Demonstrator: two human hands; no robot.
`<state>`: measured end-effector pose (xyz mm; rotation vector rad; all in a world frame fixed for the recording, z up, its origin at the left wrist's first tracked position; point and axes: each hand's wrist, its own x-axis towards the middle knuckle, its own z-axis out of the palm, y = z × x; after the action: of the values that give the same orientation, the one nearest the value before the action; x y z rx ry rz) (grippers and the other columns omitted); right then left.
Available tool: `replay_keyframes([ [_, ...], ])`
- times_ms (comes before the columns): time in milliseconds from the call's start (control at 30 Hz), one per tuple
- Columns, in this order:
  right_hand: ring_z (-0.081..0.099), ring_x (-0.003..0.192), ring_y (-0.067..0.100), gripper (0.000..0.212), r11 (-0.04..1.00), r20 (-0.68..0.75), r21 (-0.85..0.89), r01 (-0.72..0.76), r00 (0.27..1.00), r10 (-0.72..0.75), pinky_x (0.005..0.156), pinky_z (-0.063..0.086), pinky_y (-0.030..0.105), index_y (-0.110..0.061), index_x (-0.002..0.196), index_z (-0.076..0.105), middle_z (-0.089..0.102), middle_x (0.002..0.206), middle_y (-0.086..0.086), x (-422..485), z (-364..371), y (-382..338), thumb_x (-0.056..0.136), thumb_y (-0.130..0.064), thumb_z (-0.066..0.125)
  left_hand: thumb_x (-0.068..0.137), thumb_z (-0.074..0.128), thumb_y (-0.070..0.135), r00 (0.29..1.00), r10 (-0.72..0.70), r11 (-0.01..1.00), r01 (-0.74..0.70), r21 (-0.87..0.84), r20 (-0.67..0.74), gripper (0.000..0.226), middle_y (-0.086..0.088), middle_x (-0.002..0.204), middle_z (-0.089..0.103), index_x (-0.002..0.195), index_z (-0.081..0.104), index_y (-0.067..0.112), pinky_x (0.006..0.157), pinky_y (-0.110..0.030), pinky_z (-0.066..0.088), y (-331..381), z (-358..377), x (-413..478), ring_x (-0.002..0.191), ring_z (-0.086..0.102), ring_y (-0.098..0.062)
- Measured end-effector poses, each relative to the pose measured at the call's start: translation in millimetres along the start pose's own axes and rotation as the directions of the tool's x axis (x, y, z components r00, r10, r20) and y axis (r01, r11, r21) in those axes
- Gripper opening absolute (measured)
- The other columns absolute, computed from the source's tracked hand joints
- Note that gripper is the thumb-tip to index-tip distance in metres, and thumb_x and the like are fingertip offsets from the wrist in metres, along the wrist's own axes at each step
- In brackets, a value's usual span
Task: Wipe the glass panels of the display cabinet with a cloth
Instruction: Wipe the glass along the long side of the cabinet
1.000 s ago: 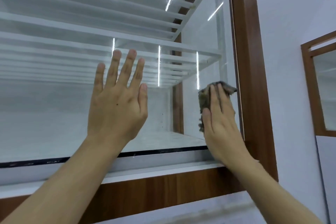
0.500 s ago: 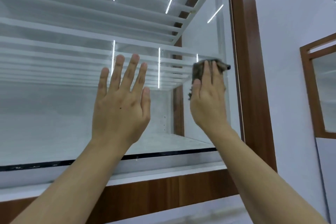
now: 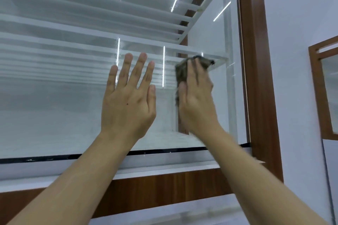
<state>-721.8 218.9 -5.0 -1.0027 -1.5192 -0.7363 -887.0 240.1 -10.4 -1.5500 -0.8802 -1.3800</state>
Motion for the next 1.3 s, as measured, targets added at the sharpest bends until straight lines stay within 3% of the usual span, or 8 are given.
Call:
replay_keyframes([
  [100, -0.013, 0.154, 0.013, 0.062, 0.985, 0.147, -0.117, 0.127, 0.983, -0.109, 0.127, 0.004, 0.044, -0.014, 0.161, -0.001, -0.009, 0.169, 0.003, -77.6, -0.3, 5.5, 0.104, -0.034, 0.015, 0.106, 0.021, 0.034, 1.0, 0.002, 1.0, -0.002, -0.02, -0.007, 0.057, -0.002, 0.169, 0.013, 0.16, 0.023, 0.017, 0.127, -0.04, -0.003, -1.1, -1.2, -0.5, 0.157, 0.003, -0.021],
  [300, -0.006, 0.154, 0.022, 0.057, 0.985, -0.021, -0.087, -0.147, 0.989, 0.145, 0.126, 0.005, 0.05, -0.01, 0.16, 0.005, -0.003, 0.168, 0.009, 24.9, -12.6, 16.8, 0.109, -0.024, 0.025, 0.106, 0.02, 0.034, 1.0, 0.006, 1.0, -0.006, -0.012, -0.002, 0.056, -0.003, 0.169, 0.012, 0.16, 0.023, 0.017, 0.127, -0.041, -0.001, -2.8, -1.8, -1.0, 0.157, 0.003, -0.022],
  [500, -0.013, 0.154, 0.011, 0.061, 0.986, 0.143, -0.071, 0.152, 0.98, -0.141, 0.127, 0.006, 0.044, -0.018, 0.161, 0.0, -0.009, 0.169, -0.002, -75.6, 10.6, -16.2, 0.105, -0.035, 0.016, 0.106, 0.019, 0.034, 0.999, -0.038, 0.999, 0.038, -0.023, 0.006, 0.056, -0.001, 0.169, 0.012, 0.16, 0.024, 0.018, 0.127, -0.042, 0.001, -15.8, -10.6, -1.2, 0.157, 0.003, -0.02],
  [633, -0.009, 0.154, 0.011, 0.06, 0.994, 0.096, -0.105, 0.04, 0.995, -0.029, 0.126, 0.009, 0.053, -0.015, 0.16, 0.003, -0.005, 0.169, 0.002, -47.0, -11.0, 20.5, 0.106, -0.034, 0.017, 0.107, 0.016, 0.037, 0.998, -0.06, 0.998, 0.059, 0.029, 0.02, 0.057, -0.001, 0.169, 0.009, 0.16, 0.021, 0.019, 0.127, -0.043, 0.001, -48.1, -27.9, -6.1, 0.157, 0.0, -0.019],
  [733, 0.002, 0.152, 0.017, 0.055, 0.995, -0.046, 0.031, -0.093, 0.994, 0.095, 0.125, 0.01, 0.052, -0.013, 0.16, 0.014, 0.006, 0.168, 0.006, 31.1, -5.3, -10.0, 0.107, -0.027, 0.023, 0.107, 0.018, 0.036, 0.993, -0.12, 0.992, 0.12, 0.041, -0.003, 0.057, -0.003, 0.168, 0.016, 0.159, 0.024, 0.014, 0.127, -0.045, 0.005, -70.8, -40.7, -7.4, 0.157, 0.008, -0.022],
  [933, -0.014, 0.154, 0.011, 0.062, 0.976, 0.168, -0.044, 0.215, 0.964, -0.205, 0.127, -0.002, 0.04, -0.021, 0.161, 0.0, -0.008, 0.169, -0.002, -58.3, 30.6, -63.0, 0.104, -0.033, 0.021, 0.107, 0.017, 0.035, 0.996, -0.086, 0.994, 0.086, 0.065, 0.0, 0.057, -0.001, 0.169, 0.012, 0.16, 0.02, 0.015, 0.127, -0.043, 0.003, -90.0, -43.1, -12.6, 0.157, 0.004, -0.02],
  [1133, -0.001, 0.151, 0.013, 0.063, 0.995, -0.069, -0.017, -0.097, 0.993, 0.095, 0.126, 0.007, 0.052, -0.011, 0.16, 0.01, 0.004, 0.168, 0.008, 6.0, 15.0, -38.4, 0.101, -0.032, 0.018, 0.107, 0.014, 0.036, 0.996, -0.091, 0.994, 0.09, 0.055, 0.005, 0.057, 0.002, 0.169, 0.006, 0.161, 0.016, 0.018, 0.128, -0.043, 0.001, -88.8, -42.0, -14.0, 0.157, -0.002, -0.017],
  [1300, -0.01, 0.153, 0.009, 0.058, 0.992, 0.066, 0.006, 0.13, 0.989, -0.13, 0.126, -0.005, 0.035, -0.017, 0.161, 0.009, 0.0, 0.169, 0.0, -23.4, 42.6, -86.2, 0.107, -0.03, 0.024, 0.107, 0.019, 0.034, 0.996, -0.092, 0.995, 0.093, 0.038, -0.014, 0.056, 0.002, 0.169, 0.01, 0.161, 0.019, 0.018, 0.128, -0.042, 0.002, -90.3, -41.1, -13.5, 0.157, 0.002, -0.017],
])
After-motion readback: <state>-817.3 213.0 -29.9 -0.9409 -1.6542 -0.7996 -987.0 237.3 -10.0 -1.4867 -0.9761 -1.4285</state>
